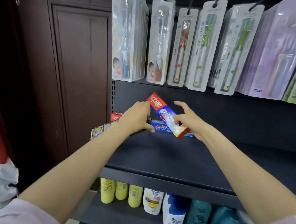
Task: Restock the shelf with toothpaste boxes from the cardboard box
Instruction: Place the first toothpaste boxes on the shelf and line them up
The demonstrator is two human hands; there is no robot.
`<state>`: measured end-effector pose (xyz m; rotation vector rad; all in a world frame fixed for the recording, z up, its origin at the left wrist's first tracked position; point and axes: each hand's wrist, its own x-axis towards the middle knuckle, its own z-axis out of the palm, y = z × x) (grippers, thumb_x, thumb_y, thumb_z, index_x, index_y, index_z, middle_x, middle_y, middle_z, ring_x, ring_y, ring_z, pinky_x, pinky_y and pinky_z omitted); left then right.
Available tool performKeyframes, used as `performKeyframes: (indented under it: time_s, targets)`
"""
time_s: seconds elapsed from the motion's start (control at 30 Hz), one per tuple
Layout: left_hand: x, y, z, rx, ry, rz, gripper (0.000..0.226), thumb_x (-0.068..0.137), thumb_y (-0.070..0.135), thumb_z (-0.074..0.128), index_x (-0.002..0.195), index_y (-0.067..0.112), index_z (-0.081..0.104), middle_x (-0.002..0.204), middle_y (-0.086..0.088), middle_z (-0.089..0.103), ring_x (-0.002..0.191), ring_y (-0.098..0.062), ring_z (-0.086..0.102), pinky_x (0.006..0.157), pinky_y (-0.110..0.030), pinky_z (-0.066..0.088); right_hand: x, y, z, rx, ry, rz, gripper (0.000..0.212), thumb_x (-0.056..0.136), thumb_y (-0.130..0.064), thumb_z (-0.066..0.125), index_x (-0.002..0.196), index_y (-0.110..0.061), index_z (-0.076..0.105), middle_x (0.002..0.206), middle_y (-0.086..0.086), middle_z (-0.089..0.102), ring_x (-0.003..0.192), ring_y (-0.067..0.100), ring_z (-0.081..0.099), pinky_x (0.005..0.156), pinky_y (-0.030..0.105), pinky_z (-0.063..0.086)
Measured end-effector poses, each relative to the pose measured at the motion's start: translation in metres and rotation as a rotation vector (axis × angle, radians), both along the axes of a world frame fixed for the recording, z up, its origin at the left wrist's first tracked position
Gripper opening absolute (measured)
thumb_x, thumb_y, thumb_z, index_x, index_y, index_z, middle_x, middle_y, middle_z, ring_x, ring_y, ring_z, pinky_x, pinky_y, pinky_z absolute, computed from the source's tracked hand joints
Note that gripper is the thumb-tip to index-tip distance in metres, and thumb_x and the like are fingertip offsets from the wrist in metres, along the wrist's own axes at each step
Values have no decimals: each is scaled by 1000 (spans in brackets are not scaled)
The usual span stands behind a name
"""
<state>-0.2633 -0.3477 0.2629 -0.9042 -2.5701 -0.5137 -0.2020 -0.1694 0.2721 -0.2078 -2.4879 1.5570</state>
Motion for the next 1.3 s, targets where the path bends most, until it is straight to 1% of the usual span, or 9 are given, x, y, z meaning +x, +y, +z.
performKeyframes:
  time_s: [0.13, 0.4, 0.6, 0.83, 0.93, 1.0, 1.1, 1.2, 1.3]
  targets:
    - [-24, -9, -3, -79, 23, 3, 64, 57, 33, 88, 97, 11, 44, 106, -9, 54, 100, -23, 48, 76, -32, 40, -28, 0, -12, 142, 50, -26, 42, 83, -27, 69, 120, -9, 57, 104, 7, 64, 72, 11, 62, 58, 20, 50]
    - [-71, -41, -6, -219, -5, -26, 60, 60, 36, 86, 101, 11, 49, 104, -6, 54, 93, -19, 45, 77, -33, 41, -95, -27, -18, 706, 181, -68, 37, 88, -34, 62, 123, -27, 53, 120, 2, 62, 115, 21, 52, 97, 43, 41]
    - [-120, -61, -8, -266, 18, -68, 60, 60, 40, 85, 100, 11, 51, 97, -4, 60, 96, -21, 48, 77, -33, 42, -164, -59, -29, 905, 272, -75, 37, 90, -32, 59, 126, -30, 52, 122, -1, 61, 112, 21, 48, 97, 38, 35]
    - [-159, -74, -19, -273, 17, -134, 61, 62, 38, 84, 105, 10, 50, 98, -4, 58, 95, -20, 45, 71, -29, 33, -202, -78, -69, 810, 289, -187, 39, 93, -33, 55, 132, -30, 51, 127, -1, 48, 117, 24, 42, 101, 31, 32]
    - [-163, -75, -23, -254, -6, -152, 65, 63, 37, 84, 109, 9, 48, 100, -5, 56, 86, -16, 38, 72, -29, 36, -203, -79, -75, 1029, 242, -180, 53, 94, -24, 53, 143, -36, 34, 150, 2, 21, 141, 24, 16, 110, 37, 26]
    - [-164, -73, -23, -222, -20, -162, 69, 61, 36, 86, 111, 10, 45, 103, -8, 55, 86, -19, 44, 74, -32, 41, -197, -78, -70, 879, 200, -83, 64, 91, -6, 51, 146, -29, 28, 152, 2, 20, 139, 20, 18, 110, 40, 34]
    - [-162, -70, -20, -178, -35, -183, 78, 58, 36, 87, 113, 11, 39, 99, -9, 50, 89, -27, 53, 74, -35, 45, -174, -80, -62, 306, 198, 80, 56, 86, 7, 46, 134, -20, 45, 130, 0, 52, 118, 15, 49, 95, 36, 48]
    - [-156, -62, -14, -132, -84, -234, 81, 56, 34, 89, 112, 11, 35, 98, -7, 46, 92, -27, 52, 79, -36, 47, -150, -82, -54, 24, 141, 171, 30, 90, -4, 55, 118, -16, 56, 115, 1, 63, 111, 15, 58, 94, 34, 50]
    - [-148, -45, -12, -95, -136, -307, 82, 52, 33, 91, 102, 14, 29, 100, -8, 48, 94, -29, 55, 83, -40, 50, -139, -80, -56, 1, 118, 188, 31, 89, -16, 61, 119, -7, 58, 112, 5, 65, 102, 14, 63, 92, 29, 52]
